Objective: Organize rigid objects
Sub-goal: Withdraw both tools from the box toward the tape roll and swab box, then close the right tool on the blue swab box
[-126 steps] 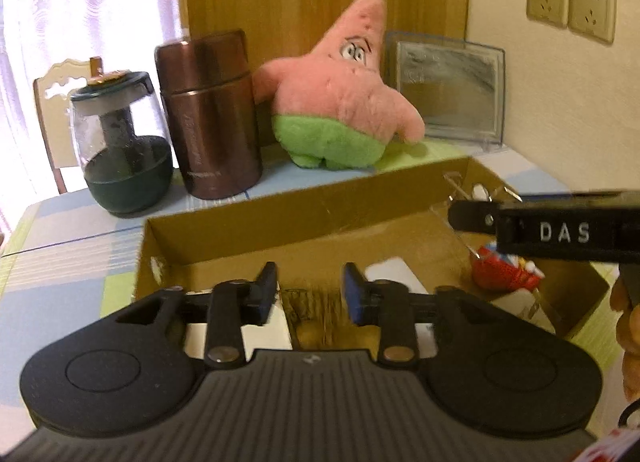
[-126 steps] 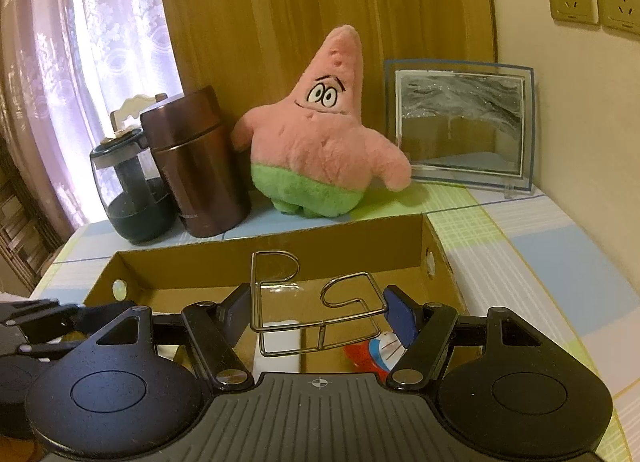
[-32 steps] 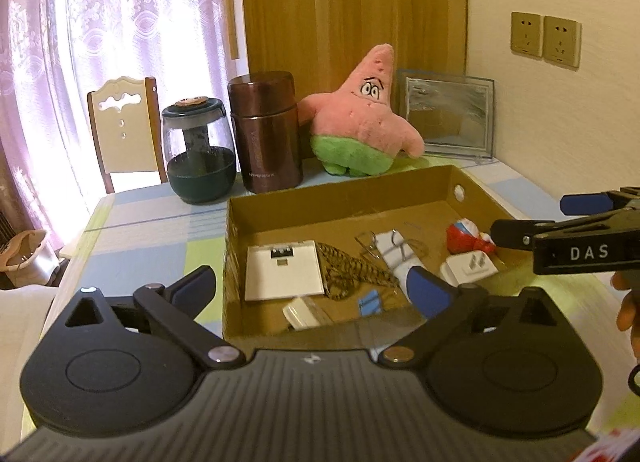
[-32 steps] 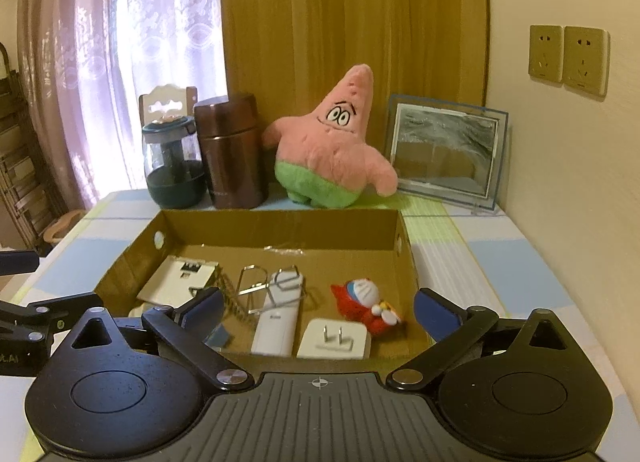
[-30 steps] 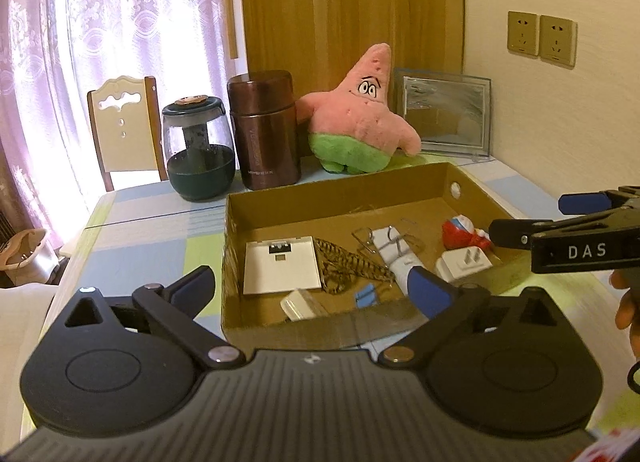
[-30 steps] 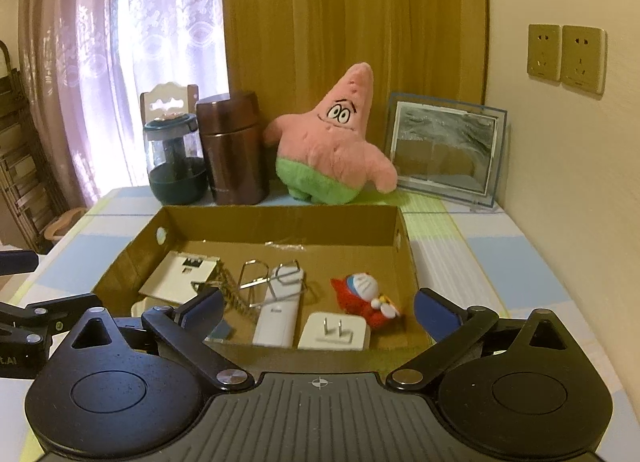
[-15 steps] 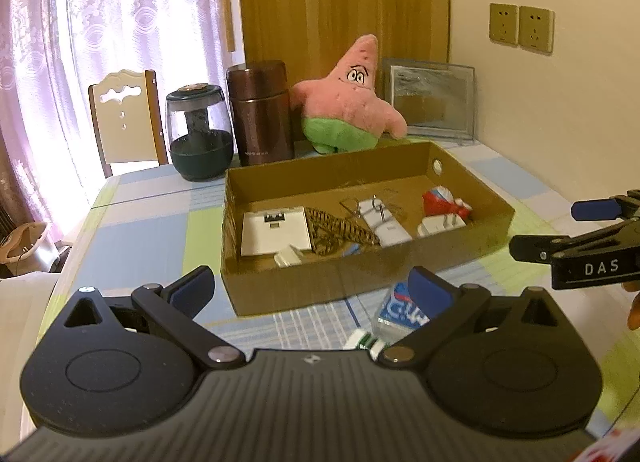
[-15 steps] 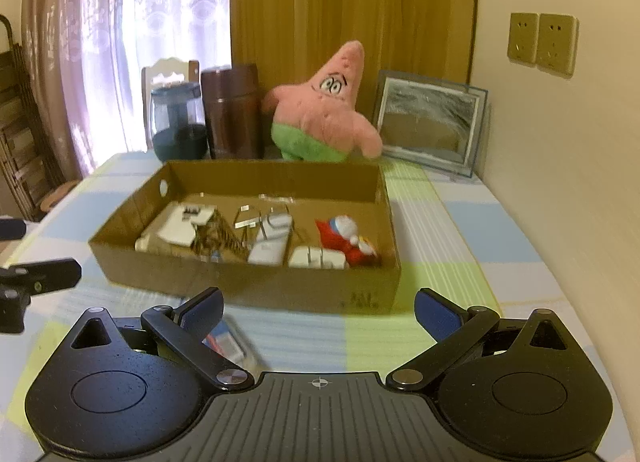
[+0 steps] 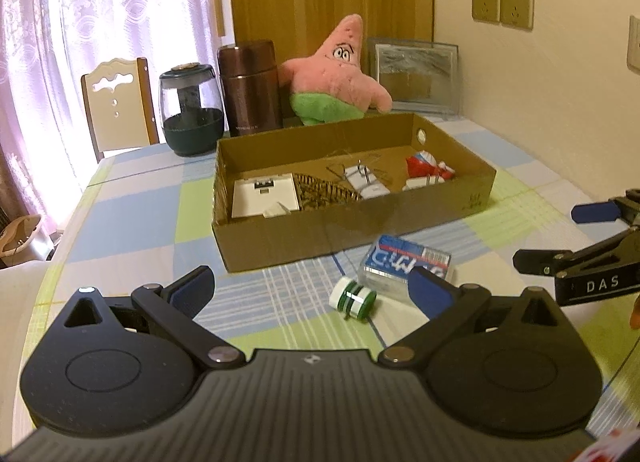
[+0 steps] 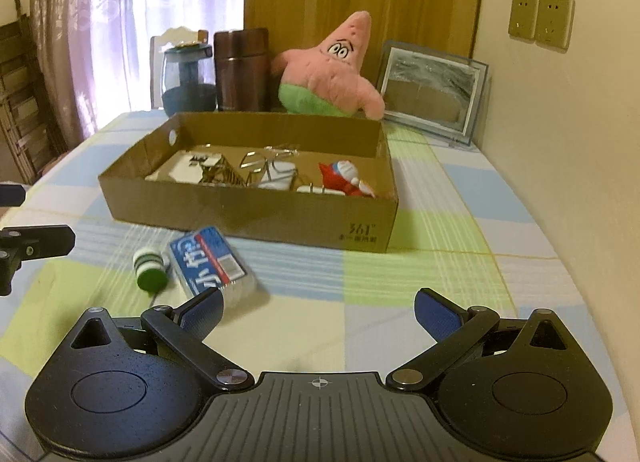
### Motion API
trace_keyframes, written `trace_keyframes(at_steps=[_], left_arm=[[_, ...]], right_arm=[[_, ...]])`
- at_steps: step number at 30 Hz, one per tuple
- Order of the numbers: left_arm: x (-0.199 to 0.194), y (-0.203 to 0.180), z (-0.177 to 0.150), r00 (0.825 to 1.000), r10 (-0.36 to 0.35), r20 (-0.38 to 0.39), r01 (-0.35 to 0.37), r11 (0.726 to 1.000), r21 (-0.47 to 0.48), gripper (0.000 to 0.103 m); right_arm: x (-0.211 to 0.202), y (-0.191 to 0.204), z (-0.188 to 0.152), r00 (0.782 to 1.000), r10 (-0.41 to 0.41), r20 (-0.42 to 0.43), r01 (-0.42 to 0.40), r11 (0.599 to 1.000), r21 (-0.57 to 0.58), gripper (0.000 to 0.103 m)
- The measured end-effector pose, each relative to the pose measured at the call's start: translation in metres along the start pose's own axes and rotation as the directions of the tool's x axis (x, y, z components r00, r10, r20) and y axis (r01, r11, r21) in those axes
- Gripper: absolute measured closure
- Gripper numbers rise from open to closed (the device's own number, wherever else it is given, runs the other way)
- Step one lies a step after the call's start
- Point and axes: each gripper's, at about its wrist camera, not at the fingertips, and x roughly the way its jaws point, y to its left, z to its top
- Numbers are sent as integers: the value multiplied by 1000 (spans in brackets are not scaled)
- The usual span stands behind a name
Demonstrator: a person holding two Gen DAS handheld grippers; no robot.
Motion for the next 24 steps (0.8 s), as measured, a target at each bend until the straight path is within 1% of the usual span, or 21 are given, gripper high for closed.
trace_keyframes(at_steps=[5, 13, 19, 24], left_arm=[[6, 2, -9, 1000, -9, -23, 10, 1000, 8, 2], [17, 5, -16, 999, -33, -38, 33, 999, -2, 2], [27, 4, -17, 998, -41, -50, 42, 999, 4, 2], [34, 6, -19, 997, -44, -63, 45, 999, 13, 2]], right_arm=[[5, -4, -6, 1000, 8, -15, -8, 1000, 0, 4], [14, 1, -11, 999, 39, -32, -41, 998, -42, 4], [22, 2, -11, 995, 91, -33, -94, 993, -71, 4], [31, 8, -7, 986, 162, -40, -165, 982, -97, 4]])
